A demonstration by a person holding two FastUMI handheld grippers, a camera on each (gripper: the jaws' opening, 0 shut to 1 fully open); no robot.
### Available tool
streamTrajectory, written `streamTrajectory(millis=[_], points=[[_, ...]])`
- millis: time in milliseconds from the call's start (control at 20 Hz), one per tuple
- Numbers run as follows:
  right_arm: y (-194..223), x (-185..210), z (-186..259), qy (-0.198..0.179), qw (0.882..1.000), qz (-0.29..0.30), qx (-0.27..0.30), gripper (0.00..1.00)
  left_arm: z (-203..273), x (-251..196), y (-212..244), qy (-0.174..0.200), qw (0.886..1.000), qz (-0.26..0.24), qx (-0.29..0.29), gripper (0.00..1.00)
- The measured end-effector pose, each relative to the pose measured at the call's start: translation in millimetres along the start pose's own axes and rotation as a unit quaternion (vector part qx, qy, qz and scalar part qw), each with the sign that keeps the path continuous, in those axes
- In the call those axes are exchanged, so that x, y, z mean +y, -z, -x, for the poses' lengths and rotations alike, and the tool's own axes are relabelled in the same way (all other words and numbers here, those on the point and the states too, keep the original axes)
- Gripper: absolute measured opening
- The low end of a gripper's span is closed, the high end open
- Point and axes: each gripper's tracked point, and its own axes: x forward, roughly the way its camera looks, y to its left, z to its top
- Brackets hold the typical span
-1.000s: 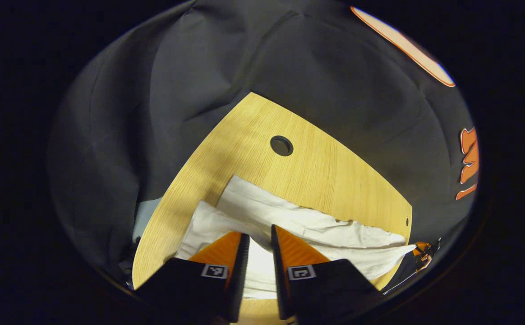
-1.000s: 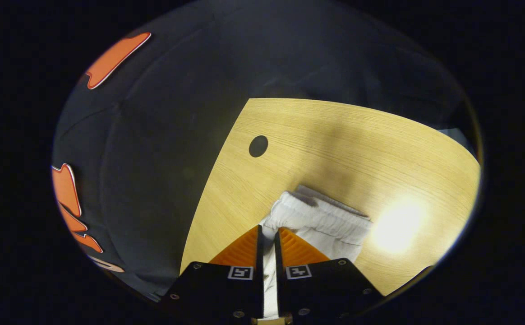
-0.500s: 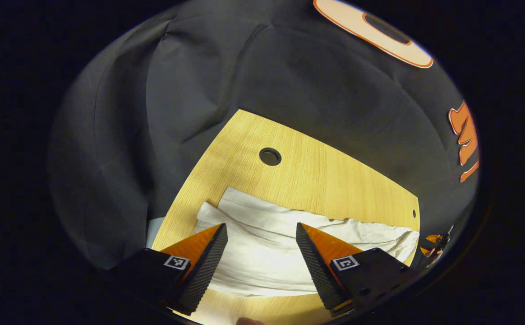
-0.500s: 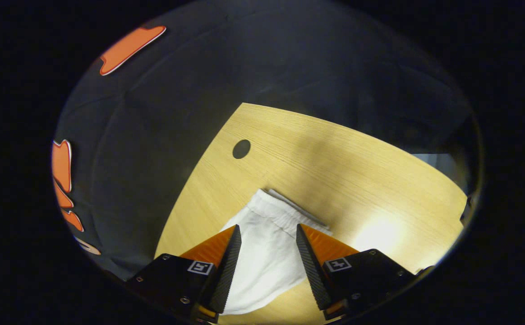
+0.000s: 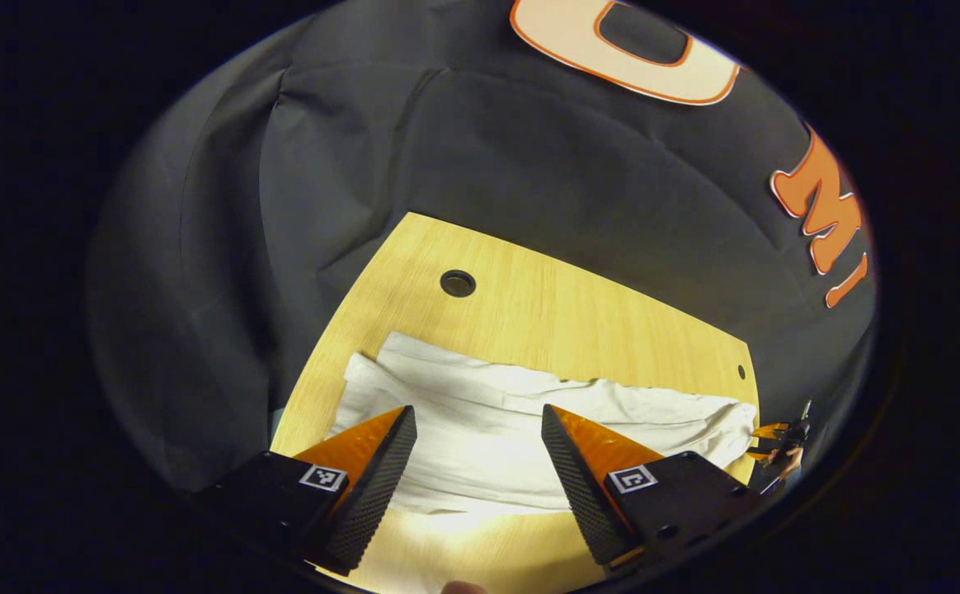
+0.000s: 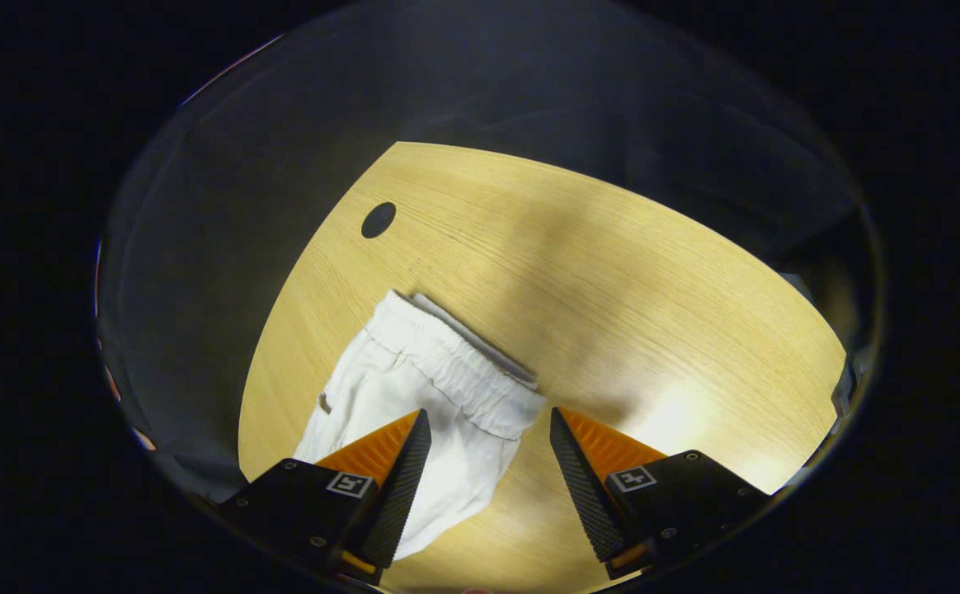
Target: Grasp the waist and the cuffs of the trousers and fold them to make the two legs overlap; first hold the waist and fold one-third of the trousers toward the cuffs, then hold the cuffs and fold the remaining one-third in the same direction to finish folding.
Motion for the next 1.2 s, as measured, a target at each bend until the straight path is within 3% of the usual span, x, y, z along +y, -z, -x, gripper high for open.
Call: streamTrajectory(millis=[300, 450, 550, 600, 650, 700, 800, 900, 1200], points=[[-8, 2, -19, -0.001, 1.000, -0.024, -0.006, 0.88, 25, -27, 23, 0.010, 1.000, -0.014, -0.005, 1.00], [-12, -9, -18, 0.015, 0.999, -0.043, -0.014, 0.80, 34, -38, 35, 0.016, 1.000, -0.003, -0.008, 1.00], [-15, -11, -19, 0.029, 0.999, -0.039, -0.024, 0.57, 33, -45, 41, 0.020, 1.000, 0.001, -0.007, 1.00], [-15, -7, -21, 0.028, 0.999, -0.034, -0.026, 0.38, 32, -46, 45, 0.022, 1.000, 0.004, -0.006, 1.00], [-16, -5, -20, 0.023, 0.999, -0.032, -0.028, 0.29, 32, -49, 49, 0.026, 1.000, 0.006, -0.005, 1.00], [-14, -3, -22, 0.015, 0.999, -0.031, -0.032, 0.19, 33, -53, 53, 0.027, 1.000, 0.008, -0.005, 1.00], [-17, 5, -13, -0.018, 0.998, -0.020, -0.053, 0.14, 36, -57, 61, 0.031, 0.999, 0.010, -0.006, 1.00], [-19, 24, 0, -0.074, 0.995, -0.016, -0.072, 0.13, 38, -63, 66, 0.037, 0.999, 0.013, -0.009, 1.00], [-25, 82, 25, -0.179, 0.977, -0.006, -0.112, 0.13, 45, -64, 74, 0.052, 0.998, 0.024, -0.019, 1.00]])
